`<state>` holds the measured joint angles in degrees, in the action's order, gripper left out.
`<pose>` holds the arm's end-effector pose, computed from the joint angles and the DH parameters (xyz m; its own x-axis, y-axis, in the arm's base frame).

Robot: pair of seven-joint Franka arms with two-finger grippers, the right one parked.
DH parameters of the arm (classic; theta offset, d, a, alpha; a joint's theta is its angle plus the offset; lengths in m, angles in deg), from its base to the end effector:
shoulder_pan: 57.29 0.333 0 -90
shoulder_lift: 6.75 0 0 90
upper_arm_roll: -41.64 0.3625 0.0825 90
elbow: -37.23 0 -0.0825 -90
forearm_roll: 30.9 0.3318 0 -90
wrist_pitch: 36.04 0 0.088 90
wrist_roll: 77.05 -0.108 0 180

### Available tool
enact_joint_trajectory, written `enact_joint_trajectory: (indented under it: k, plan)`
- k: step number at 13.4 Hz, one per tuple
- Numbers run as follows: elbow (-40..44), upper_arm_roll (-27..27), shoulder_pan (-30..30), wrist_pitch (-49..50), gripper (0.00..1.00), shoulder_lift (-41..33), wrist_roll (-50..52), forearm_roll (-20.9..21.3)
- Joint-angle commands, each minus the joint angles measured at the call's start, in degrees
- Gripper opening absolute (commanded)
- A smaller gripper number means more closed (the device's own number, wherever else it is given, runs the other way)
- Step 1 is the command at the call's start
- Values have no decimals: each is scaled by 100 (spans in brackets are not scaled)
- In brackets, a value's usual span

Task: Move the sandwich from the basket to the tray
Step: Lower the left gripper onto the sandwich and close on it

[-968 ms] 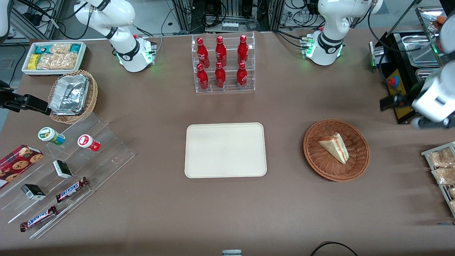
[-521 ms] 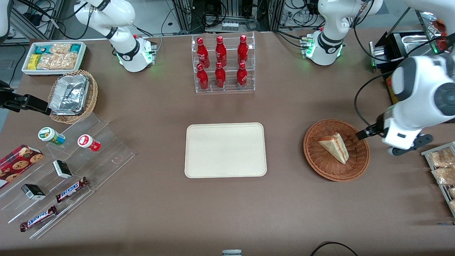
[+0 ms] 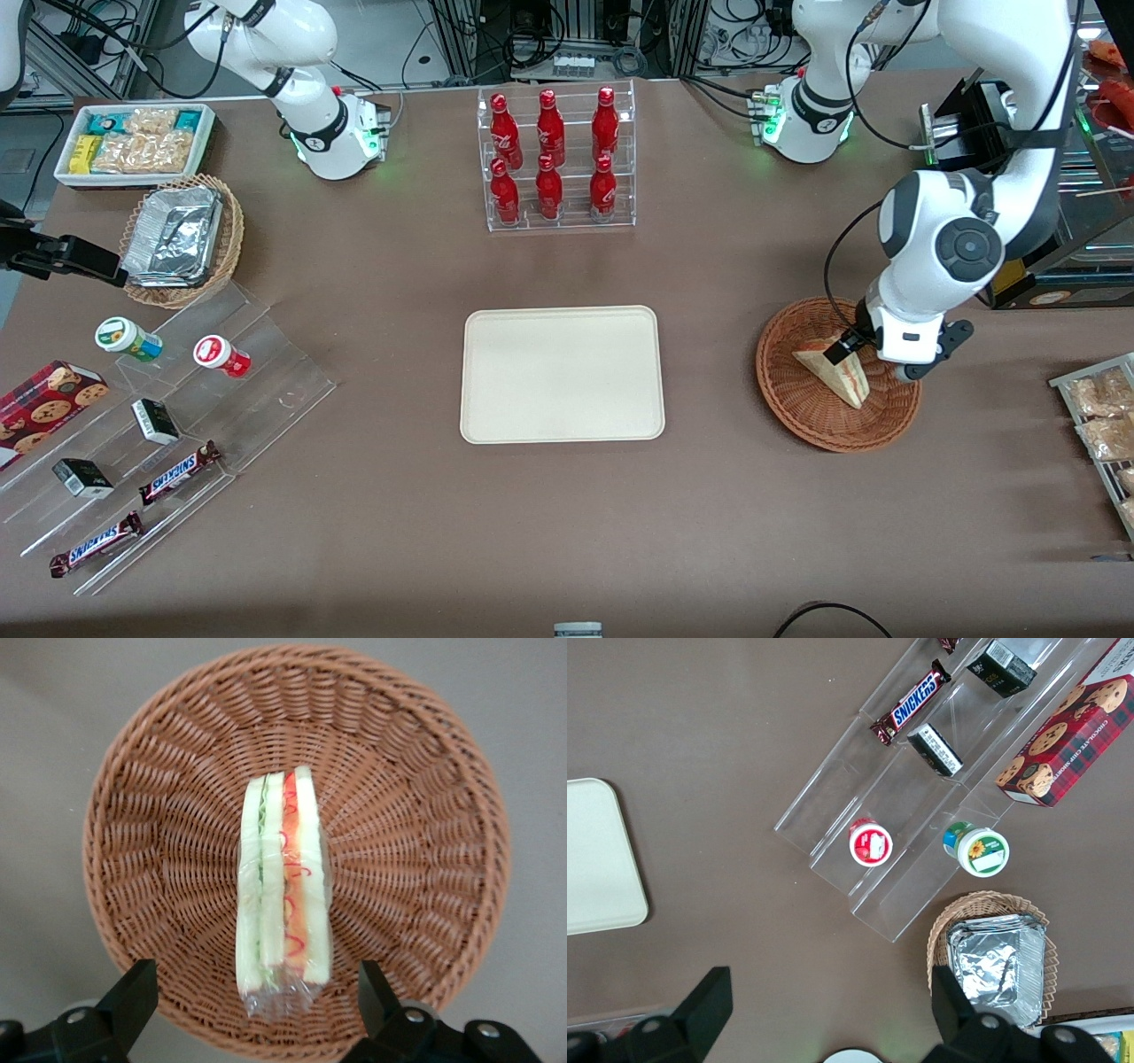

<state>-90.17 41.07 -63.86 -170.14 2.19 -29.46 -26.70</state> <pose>0.5065 -0.0621 0.3839 0.7938 0.6081 0.0090 0.6074 -0.7919 -0.0628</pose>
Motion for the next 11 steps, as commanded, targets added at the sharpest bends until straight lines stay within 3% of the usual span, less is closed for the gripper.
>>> enact_joint_trajectory:
  k: [1,5,6,8,9,11]
  plan:
    - [-214,22,-3,-336,100,90,215,11]
    - [-390,22,24,-1030,99,433,355,11]
    - [-382,22,24,-1109,84,494,373,2]
    - [-347,22,24,-1311,27,635,592,2]
    - [-329,22,24,-1329,11,662,637,2]
    - [-294,14,24,-1286,8,601,611,2]
